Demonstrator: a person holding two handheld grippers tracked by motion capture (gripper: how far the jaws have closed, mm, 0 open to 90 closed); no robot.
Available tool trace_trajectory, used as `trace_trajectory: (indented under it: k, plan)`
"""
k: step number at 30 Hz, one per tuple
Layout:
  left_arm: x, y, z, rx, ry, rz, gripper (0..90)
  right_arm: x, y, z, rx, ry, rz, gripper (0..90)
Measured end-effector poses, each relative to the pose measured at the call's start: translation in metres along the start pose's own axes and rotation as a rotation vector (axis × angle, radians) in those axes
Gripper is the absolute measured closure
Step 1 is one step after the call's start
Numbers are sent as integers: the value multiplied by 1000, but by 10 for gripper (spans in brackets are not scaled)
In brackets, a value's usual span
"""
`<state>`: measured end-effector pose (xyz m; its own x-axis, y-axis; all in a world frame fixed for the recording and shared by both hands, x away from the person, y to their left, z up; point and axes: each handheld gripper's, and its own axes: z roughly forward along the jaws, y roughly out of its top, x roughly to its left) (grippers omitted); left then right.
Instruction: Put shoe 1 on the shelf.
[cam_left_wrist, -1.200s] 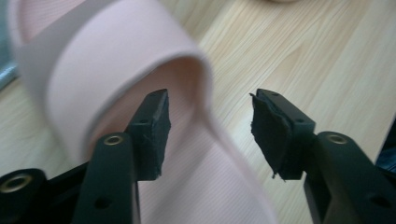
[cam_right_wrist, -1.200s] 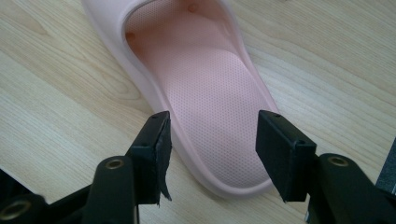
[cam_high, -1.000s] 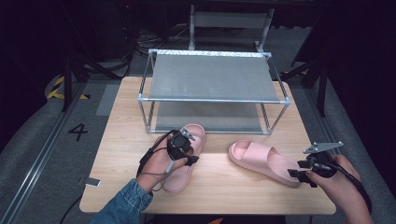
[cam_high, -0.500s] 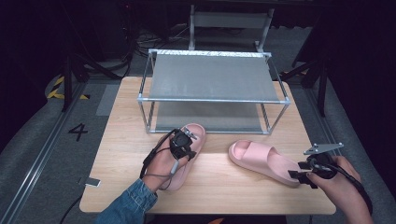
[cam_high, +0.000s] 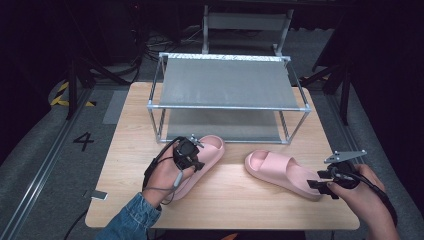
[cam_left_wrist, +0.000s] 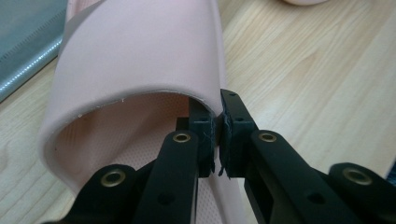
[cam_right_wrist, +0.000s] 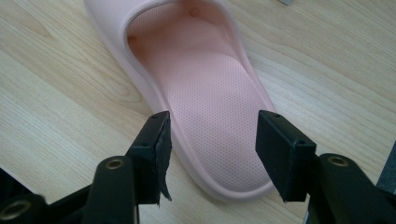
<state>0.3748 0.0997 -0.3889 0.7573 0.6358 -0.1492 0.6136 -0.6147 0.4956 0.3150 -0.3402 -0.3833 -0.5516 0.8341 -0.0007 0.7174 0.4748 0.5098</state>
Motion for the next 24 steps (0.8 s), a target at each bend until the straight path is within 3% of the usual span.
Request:
trace_trajectory:
  k: [12, 19, 24]
  plan:
    - [-9, 10, -42, -40, -29, 36, 852, -3, 1, 1, 4, 4, 4, 462]
    - [-19, 18, -62, -42, -70, 81, 851, -3, 0, 1, 0, 4, 2, 462]
    - [-24, 25, -75, -58, -63, 103, 851, -2, 0, 3, 6, 9, 1, 462]
